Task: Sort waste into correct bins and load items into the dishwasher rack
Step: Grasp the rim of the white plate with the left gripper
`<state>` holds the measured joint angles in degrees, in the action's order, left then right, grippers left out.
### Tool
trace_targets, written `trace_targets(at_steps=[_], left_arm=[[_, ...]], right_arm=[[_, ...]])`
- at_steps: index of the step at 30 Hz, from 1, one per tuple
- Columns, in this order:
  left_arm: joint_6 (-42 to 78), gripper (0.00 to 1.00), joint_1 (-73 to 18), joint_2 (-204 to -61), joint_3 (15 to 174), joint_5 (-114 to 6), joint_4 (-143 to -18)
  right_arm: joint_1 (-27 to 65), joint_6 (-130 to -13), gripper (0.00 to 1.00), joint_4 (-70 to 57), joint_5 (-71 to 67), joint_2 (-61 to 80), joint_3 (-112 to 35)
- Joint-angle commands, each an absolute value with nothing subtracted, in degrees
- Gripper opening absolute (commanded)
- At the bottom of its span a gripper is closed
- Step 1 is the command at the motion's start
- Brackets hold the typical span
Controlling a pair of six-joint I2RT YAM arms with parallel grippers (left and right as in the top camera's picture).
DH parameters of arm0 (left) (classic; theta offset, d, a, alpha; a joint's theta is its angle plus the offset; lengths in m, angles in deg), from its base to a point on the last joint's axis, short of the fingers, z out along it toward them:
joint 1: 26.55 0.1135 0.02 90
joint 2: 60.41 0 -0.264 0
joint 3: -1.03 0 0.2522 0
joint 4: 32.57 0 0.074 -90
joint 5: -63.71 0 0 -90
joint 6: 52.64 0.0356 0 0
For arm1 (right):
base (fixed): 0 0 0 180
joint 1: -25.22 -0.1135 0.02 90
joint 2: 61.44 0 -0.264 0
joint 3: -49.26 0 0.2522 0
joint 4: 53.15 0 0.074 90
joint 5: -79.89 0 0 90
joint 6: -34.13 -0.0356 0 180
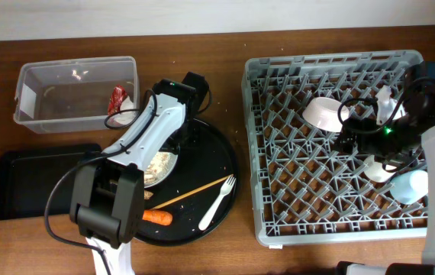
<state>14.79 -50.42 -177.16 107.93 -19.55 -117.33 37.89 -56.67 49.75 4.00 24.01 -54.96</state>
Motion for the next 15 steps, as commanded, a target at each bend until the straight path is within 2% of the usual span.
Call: trace_targets(at_steps=[1, 7, 15], left_arm=[[13.5, 0.01, -51.0, -177.5, 109.8, -16.8, -118.5], [12.5, 0.01, -53.7, -177.4, 112.2, -13.7, -122.1], [9.5, 0.00, -52.6, -174.0, 113.5, -11.5, -129.9]], right_arm=[[38.0, -56.1, 0.99, 49.8, 4.7, 23.4, -54.7], [38.0, -56.1, 0.98, 49.8, 4.7, 23.4, -54.7], [38.0, -56.1, 0.98, 49.8, 4.3, 23.4, -54.7]])
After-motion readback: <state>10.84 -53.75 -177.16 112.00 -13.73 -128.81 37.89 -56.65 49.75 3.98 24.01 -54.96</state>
